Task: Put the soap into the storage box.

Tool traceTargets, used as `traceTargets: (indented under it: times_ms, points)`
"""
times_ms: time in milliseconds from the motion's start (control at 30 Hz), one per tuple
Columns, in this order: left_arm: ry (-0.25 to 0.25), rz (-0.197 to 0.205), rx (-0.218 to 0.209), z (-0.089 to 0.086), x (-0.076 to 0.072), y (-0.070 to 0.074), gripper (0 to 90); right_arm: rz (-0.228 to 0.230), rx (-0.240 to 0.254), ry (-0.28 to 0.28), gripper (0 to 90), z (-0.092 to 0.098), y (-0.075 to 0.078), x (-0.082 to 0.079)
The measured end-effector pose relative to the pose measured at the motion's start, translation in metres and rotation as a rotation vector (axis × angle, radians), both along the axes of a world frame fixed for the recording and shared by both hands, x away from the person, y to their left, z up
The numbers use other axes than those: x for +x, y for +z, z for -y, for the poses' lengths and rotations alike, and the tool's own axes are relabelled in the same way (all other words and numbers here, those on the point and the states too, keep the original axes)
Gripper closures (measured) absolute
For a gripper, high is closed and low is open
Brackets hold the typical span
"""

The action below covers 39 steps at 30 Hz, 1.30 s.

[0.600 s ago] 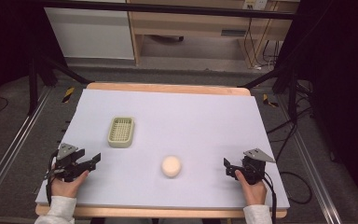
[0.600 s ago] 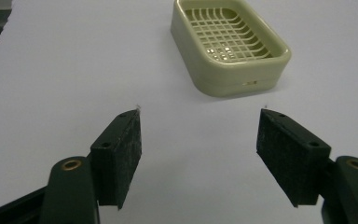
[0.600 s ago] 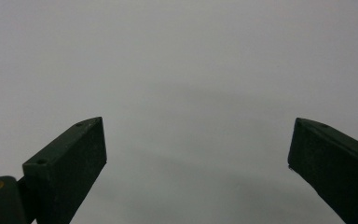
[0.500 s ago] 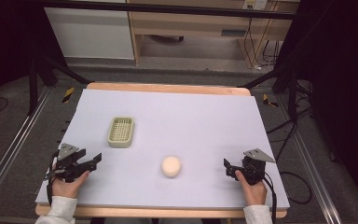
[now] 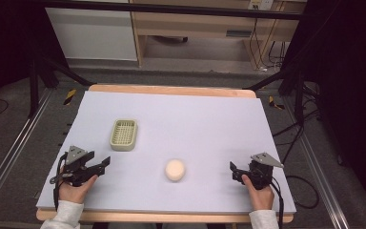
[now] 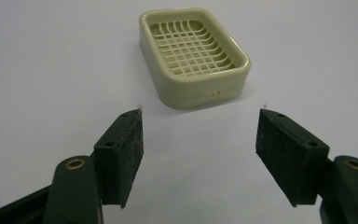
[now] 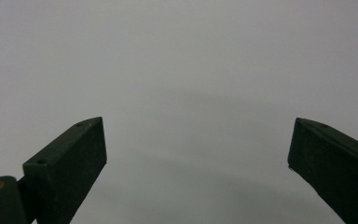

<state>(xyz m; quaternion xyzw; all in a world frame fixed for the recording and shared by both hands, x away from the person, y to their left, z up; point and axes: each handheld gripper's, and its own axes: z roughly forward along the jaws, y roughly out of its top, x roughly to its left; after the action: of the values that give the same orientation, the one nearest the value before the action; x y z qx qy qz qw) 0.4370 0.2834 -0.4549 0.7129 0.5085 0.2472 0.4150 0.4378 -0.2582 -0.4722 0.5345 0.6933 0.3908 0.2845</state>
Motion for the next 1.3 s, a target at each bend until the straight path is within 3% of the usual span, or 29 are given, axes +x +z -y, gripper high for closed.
traceTargets:
  times_ms: [233, 600, 800, 967, 1300]
  points:
    - [-0.037, 0.018, 0.015, 0.011, -0.002, 0.005, 31.5, -0.009, -0.003, 0.002, 5.0, -0.001, -0.001, 0.001]
    - [-0.099, 0.012, 0.024, 0.030, -0.004, 0.010, 28.3, -0.004, -0.009, 0.015, 5.3, -0.006, 0.001, 0.002]
    - [-0.101, 0.013, 0.027, 0.037, -0.005, 0.010, 27.1, 0.014, -0.010, 0.018, 5.2, -0.005, 0.002, 0.002]
    - [-0.102, 0.010, 0.022, 0.041, -0.006, 0.009, 25.7, -0.001, -0.001, 0.031, 5.4, -0.007, 0.001, 0.003]
    - [-0.146, 0.019, 0.038, 0.055, -0.005, 0.016, 24.0, 0.004, -0.004, 0.036, 5.2, -0.010, 0.002, 0.002]
